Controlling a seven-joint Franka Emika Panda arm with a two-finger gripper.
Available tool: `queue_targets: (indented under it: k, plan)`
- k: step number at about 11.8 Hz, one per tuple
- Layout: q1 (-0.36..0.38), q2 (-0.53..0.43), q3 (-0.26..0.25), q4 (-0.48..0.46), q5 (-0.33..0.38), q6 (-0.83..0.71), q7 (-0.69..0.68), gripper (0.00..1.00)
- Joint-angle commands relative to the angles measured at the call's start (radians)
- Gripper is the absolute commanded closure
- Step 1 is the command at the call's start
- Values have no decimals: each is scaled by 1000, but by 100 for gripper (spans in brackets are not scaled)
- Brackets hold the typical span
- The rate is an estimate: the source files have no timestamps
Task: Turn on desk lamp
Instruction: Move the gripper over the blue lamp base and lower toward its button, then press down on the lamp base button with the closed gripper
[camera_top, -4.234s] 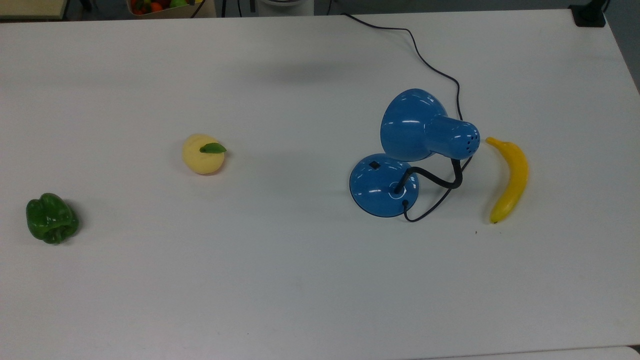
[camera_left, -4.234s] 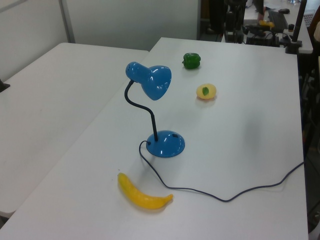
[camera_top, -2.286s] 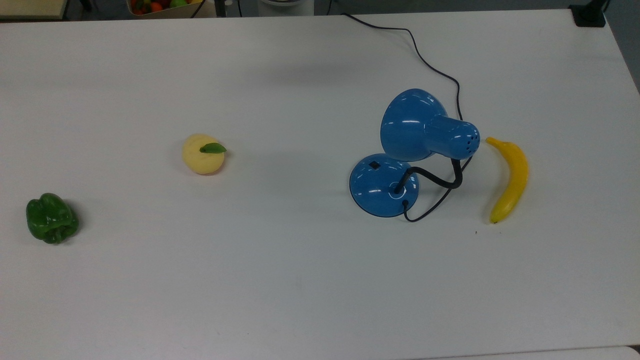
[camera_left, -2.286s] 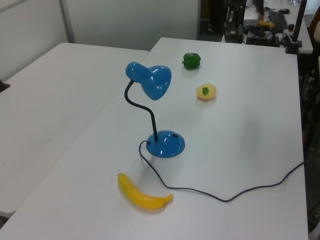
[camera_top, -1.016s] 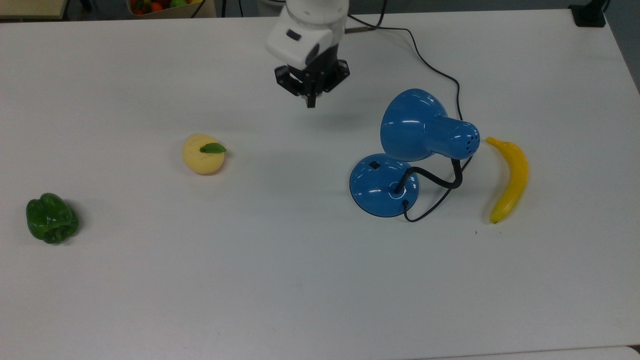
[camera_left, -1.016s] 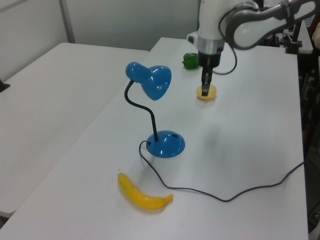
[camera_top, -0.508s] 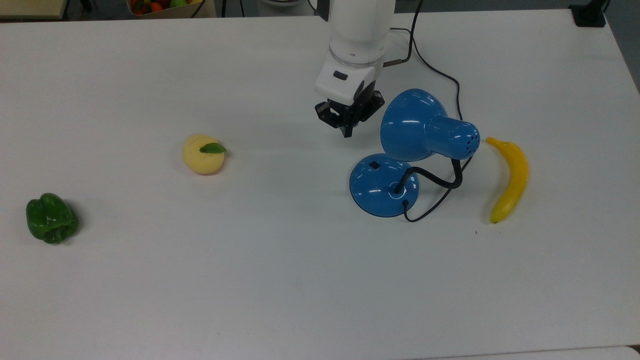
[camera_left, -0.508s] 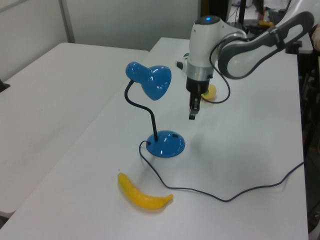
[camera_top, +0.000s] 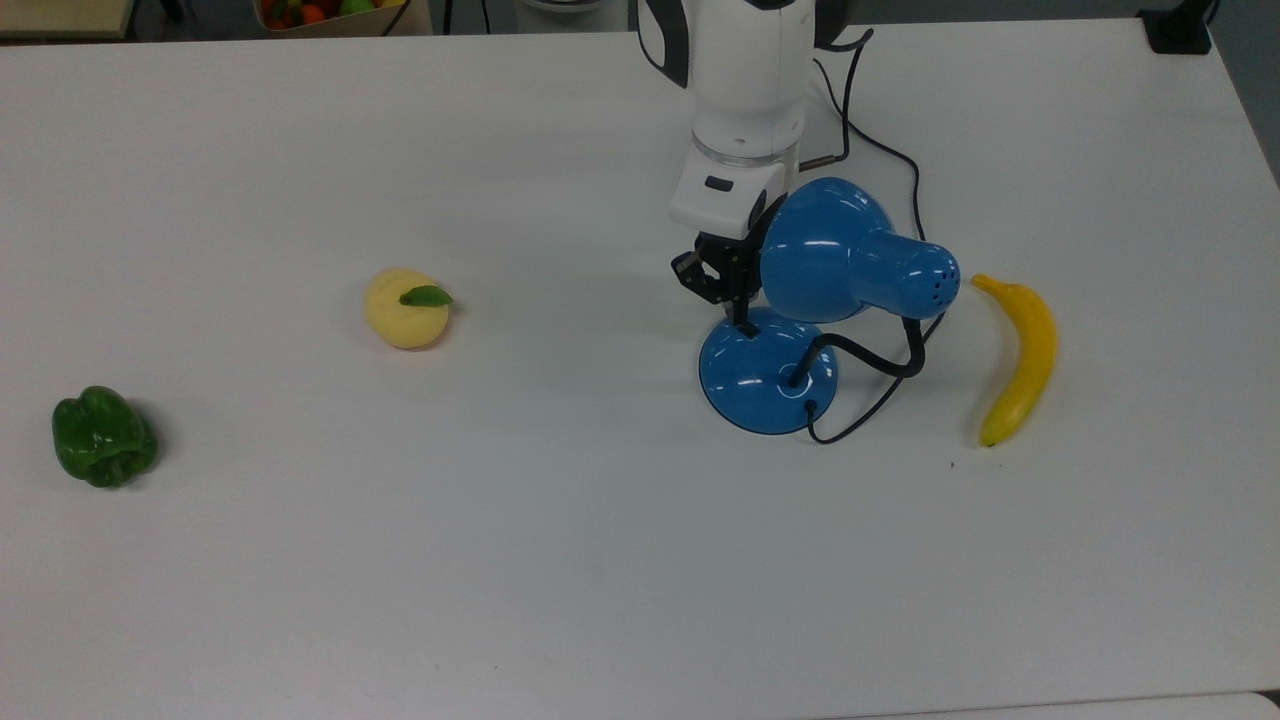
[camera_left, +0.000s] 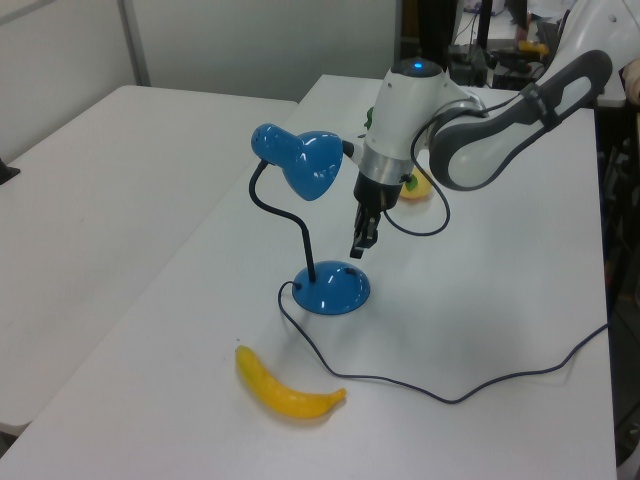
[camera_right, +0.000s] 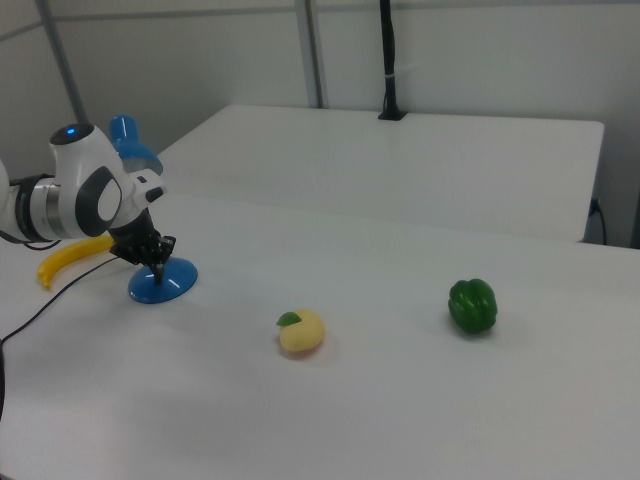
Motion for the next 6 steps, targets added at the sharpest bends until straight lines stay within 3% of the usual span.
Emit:
queue_targets:
  k: [1,6]
  plan:
    - [19,24,0,4,-8,61,-3,100]
    - [27,38,3,13,-10,65,3,100]
